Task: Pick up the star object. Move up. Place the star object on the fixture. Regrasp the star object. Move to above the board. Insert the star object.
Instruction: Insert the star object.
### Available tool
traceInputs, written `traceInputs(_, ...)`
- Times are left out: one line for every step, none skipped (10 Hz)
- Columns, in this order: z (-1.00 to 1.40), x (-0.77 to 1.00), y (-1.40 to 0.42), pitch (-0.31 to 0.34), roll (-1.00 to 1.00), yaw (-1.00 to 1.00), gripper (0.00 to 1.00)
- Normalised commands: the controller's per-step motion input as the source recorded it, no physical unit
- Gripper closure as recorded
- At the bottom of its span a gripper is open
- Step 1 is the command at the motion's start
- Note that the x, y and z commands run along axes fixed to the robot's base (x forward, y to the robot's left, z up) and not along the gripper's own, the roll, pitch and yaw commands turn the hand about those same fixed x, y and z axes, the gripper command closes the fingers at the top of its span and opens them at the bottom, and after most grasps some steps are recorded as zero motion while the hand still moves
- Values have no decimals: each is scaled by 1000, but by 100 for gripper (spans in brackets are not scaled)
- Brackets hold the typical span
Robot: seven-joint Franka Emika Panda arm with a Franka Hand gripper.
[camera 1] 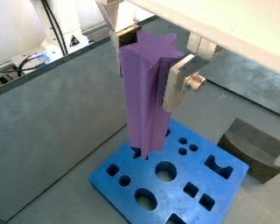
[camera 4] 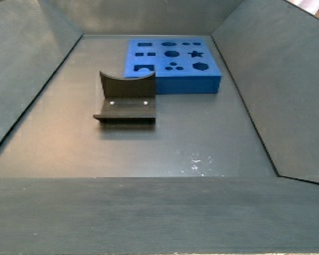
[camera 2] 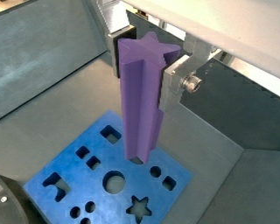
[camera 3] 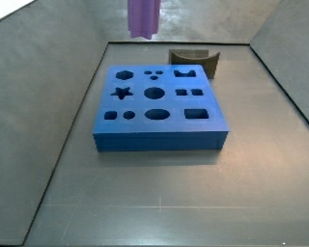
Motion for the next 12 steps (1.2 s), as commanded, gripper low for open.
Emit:
traceInputs(-383,-294,263,-94,-43,-91,100)
traceInputs(-454,-571,291,-84,-59,-489,100)
traceInputs(-429,-403,491,-94,-109,-289,100)
traceInputs(-531,-43,609,-196,-159,206,100)
traceInputs(-620,-89,611,-236,-170,283,100)
traceInputs(-697,-31,426,-177,-176,3,100)
traceInputs(-517,0,243,-157,-253,-449,100)
traceInputs(-509,0,6,-161,-244,-711,100)
traceInputs(-477,0,0,-174,-263,-769,100)
traceInputs(-389,-23,0,-211,-300,-706,100)
traceInputs(-449,-177,0,-184,-290,-654,100)
traceInputs(-557,-466,109,-120,-200,-586,100)
